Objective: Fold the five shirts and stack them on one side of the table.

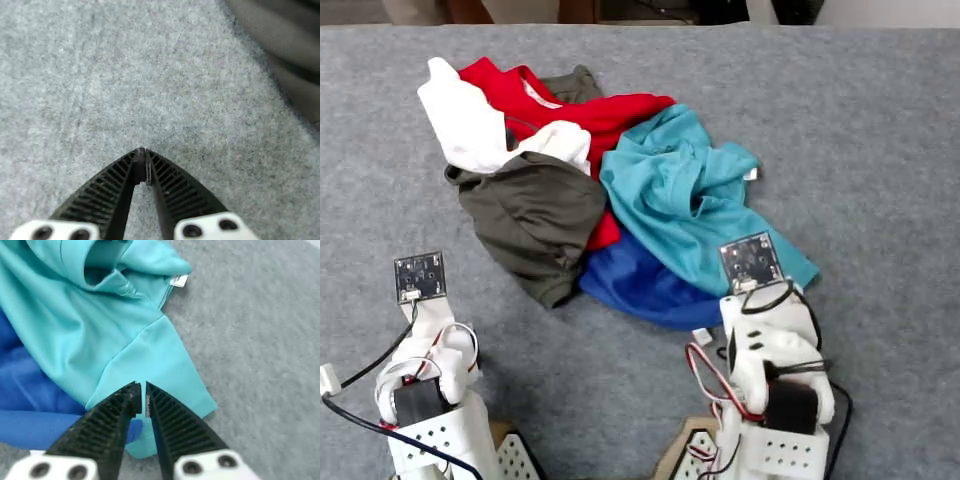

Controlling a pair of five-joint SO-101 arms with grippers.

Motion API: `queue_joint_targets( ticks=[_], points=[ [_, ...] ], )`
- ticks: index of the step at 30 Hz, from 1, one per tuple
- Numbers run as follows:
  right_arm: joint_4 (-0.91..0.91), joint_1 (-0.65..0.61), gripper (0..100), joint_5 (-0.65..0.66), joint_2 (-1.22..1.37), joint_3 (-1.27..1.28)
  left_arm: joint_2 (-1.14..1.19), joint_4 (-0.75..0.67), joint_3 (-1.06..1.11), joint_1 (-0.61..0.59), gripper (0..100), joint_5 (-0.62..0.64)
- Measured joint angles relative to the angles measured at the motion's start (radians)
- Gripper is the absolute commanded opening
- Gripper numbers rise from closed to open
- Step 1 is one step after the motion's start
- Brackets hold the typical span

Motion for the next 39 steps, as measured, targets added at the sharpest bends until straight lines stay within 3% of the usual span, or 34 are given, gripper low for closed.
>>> queue_joint_targets(
  ticks=[10,17,24,29,35,39],
  points=[
    [0.161,-0.002,3.4,0.0,0.026,-0.278,0.0,0.0,-0.135,0.0,2,-0.002],
    [0.227,-0.006,3.6,-0.095,0.365,-0.608,-0.005,0.0,-0.414,0.0,2,-0.002],
    [0.371,-0.164,3.7,-0.207,0.689,-0.937,0.035,0.0,-0.614,0.0,2,-0.002],
    [0.425,-0.282,3.7,-0.284,0.861,-1.076,0.244,0.0,-0.781,0.0,2,-0.002],
    [0.425,-0.342,3.7,-0.342,1.045,-1.14,0.671,0.0,-1.033,0.003,2,0.078],
    [0.425,-0.341,3.9,-0.385,1.145,-1.142,0.962,0.005,-1.137,0.066,16,0.144]
  ],
)
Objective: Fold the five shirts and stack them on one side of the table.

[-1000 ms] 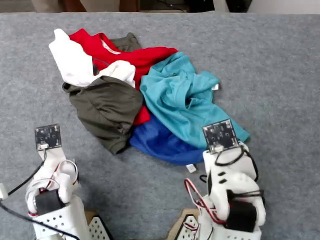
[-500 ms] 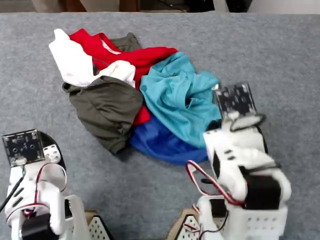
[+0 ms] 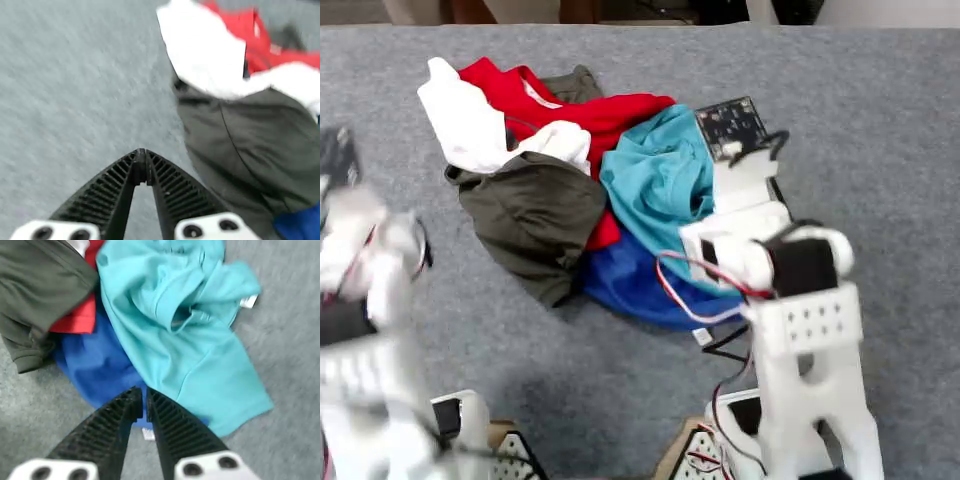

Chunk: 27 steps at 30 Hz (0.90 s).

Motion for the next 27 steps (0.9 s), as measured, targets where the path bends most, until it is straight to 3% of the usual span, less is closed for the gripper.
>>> queue_joint_targets(
  ticks=[2,6,14,16,20,27],
  points=[
    [0.0,0.0,6.9,-0.02,0.034,0.0,0.13,0.0,-0.038,0.049,22,0.057],
    [0.0,0.0,18.3,-0.037,0.077,0.0,0.342,0.034,-0.146,0.138,23,0.183],
    [0.0,0.068,24.2,-0.04,0.115,0.0,0.703,0.044,-0.285,0.195,23,0.216],
    [0.0,0.072,24.2,-0.04,0.124,0.0,0.801,0.044,-0.324,0.196,19,0.218],
    [0.0,0.072,24.2,-0.04,0.137,0.0,0.984,0.043,-0.413,0.204,1,0.233],
    [0.0,0.072,24.2,-0.04,0.137,0.0,1.092,0.098,-0.519,0.244,2,0.233]
  ],
)
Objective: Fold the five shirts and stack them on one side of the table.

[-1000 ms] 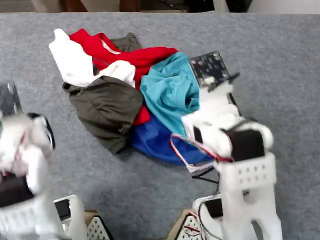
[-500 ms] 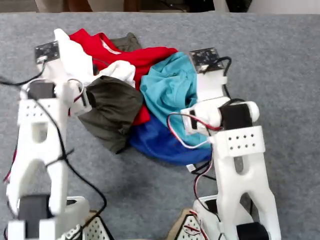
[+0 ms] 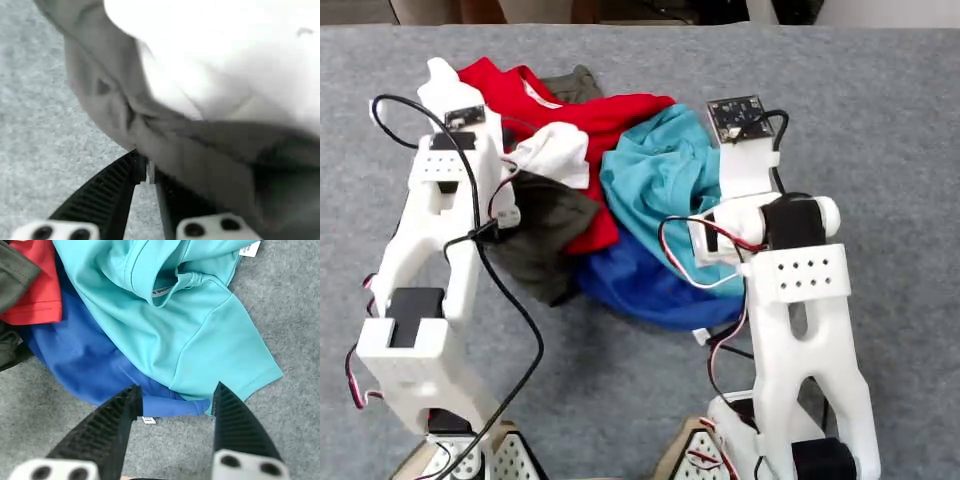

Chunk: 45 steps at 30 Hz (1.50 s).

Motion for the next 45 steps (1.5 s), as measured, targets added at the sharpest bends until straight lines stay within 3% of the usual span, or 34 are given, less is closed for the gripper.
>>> queue_joint_targets(
  ticks=[5,15,23,27,29,34,39,45],
  points=[
    [0.0,0.0,24.2,0.0,0.0,0.0,-0.069,0.1,-0.106,-0.011,2,0.0],
    [0.0,0.0,24.2,0.0,0.0,0.0,-0.465,0.288,-0.273,-0.029,2,-0.1],
    [-0.009,0.0,24.5,0.0,0.0,0.028,-0.666,0.275,-0.23,-0.115,2,-0.123],
    [-0.057,0.0,24.6,-0.002,0.0,0.063,-0.644,0.166,-0.066,-0.12,19,-0.118],
    [-0.064,0.0,24.6,-0.002,0.0,0.064,-0.626,0.12,0.0,-0.097,28,-0.058],
    [-0.071,0.081,24.6,-0.002,0.0,0.064,-0.594,0.08,0.02,0.032,30,0.206],
    [-0.074,0.25,24.6,-0.002,0.0,0.069,-0.488,0.017,0.018,0.239,30,0.315],
    [-0.074,0.356,24.6,-0.002,0.0,0.12,-0.299,-0.037,-0.049,0.391,30,0.327]
  ],
)
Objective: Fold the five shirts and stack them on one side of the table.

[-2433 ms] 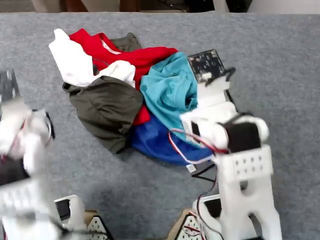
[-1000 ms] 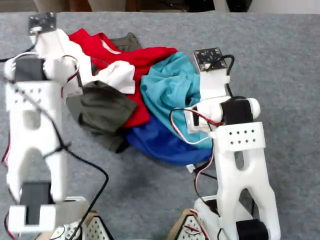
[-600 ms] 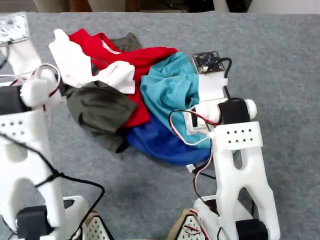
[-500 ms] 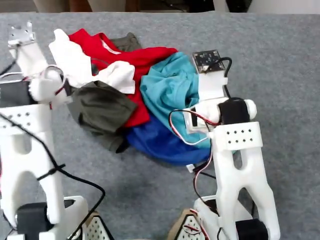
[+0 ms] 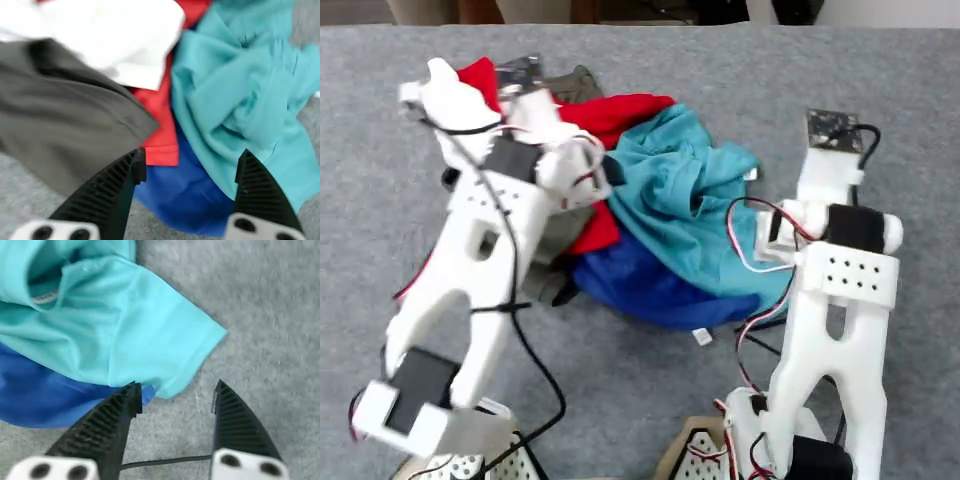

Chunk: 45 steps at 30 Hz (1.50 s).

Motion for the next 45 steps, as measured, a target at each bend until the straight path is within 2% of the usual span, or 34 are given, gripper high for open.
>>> queue_joint_targets(
  ticks=[5,9,17,22,27,33,40,45],
  points=[
    [0.0,0.002,24.6,0.0,0.0,0.041,0.153,-0.009,-0.08,0.04,29,-0.112],
    [-0.012,0.002,24.6,0.0,0.0,0.041,0.311,-0.015,-0.155,0.029,24,-0.19],
    [-0.051,0.002,24.3,0.0,0.0,0.041,0.6,-0.025,-0.373,-0.077,2,-0.236],
    [-0.055,0.002,24.3,0.0,0.0,0.041,0.72,-0.02,-0.457,-0.114,2,-0.365],
    [-0.057,0.002,24.3,0.0,0.0,0.041,0.73,0.057,-0.542,-0.163,2,-0.394],
    [-0.06,0.002,24.3,0.0,0.0,0.041,0.743,0.178,-0.706,-0.299,2,-0.402],
    [-0.06,-0.002,24.3,0.0,0.0,0.041,0.741,0.242,-0.764,-0.47,2,-0.509],
    [-0.06,-0.087,24.4,0.0,0.0,0.041,0.741,0.285,-0.778,-0.539,2,-0.537]
  ],
)
